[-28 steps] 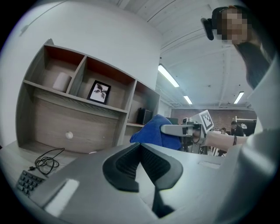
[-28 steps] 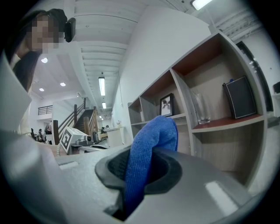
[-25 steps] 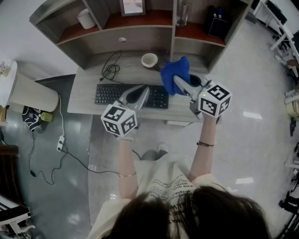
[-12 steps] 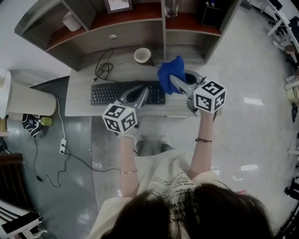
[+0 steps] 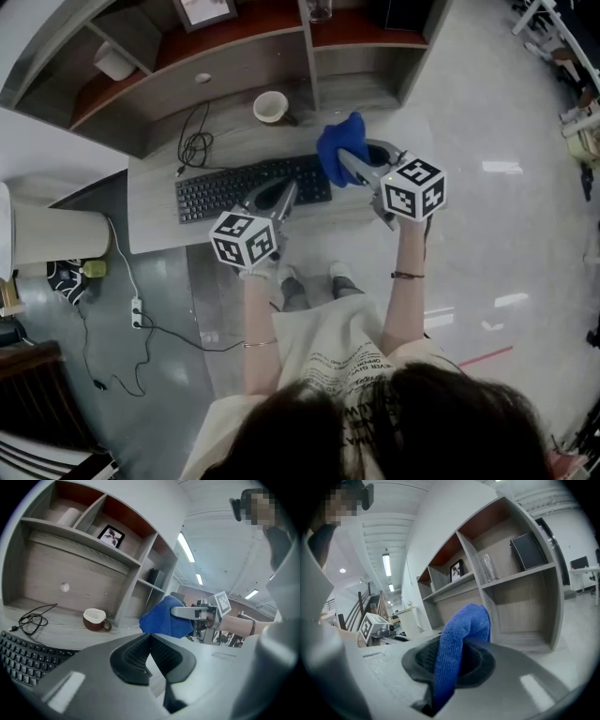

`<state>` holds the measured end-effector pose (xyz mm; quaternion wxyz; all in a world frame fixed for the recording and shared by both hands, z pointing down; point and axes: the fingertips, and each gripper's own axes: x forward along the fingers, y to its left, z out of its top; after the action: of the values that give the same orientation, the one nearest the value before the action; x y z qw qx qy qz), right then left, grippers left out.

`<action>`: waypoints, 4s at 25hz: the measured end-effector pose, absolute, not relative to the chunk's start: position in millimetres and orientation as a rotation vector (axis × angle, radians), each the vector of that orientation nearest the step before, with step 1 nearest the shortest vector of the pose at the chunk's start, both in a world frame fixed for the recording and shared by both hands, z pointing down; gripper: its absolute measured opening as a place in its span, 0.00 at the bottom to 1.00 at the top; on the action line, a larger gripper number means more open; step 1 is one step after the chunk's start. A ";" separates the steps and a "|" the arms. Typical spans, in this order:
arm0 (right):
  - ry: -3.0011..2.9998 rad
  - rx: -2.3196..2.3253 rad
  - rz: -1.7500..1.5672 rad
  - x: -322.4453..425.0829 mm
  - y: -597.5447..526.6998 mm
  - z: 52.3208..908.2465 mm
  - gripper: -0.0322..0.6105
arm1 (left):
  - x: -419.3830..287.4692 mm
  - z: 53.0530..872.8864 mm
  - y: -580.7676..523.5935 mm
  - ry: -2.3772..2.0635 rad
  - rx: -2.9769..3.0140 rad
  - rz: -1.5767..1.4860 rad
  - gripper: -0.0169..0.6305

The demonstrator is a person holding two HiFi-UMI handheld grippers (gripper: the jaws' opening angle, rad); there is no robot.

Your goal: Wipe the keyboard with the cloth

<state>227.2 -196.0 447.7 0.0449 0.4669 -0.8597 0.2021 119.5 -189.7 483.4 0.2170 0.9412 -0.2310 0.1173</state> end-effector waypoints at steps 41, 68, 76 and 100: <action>-2.369 1.505 0.857 195.1 -202.8 548.7 0.13 | 95.1 572.8 -179.6 -0.450 2.345 0.361 0.02; -2.347 1.550 0.929 165.1 -215.5 560.2 0.13 | 58.0 567.4 -202.0 -0.462 2.356 0.328 0.02; -2.337 1.570 0.938 154.7 -219.5 562.4 0.13 | 47.2 567.6 -208.6 -0.452 2.361 0.330 0.02; -2.308 1.591 0.938 118.7 -228.8 566.3 0.13 | 9.6 568.3 -221.3 -0.438 2.369 0.332 0.02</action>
<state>118.7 -228.8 566.3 0.0926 0.5359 -0.7774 0.3161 9.6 -221.3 568.3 0.3475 0.9134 -0.1690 0.1279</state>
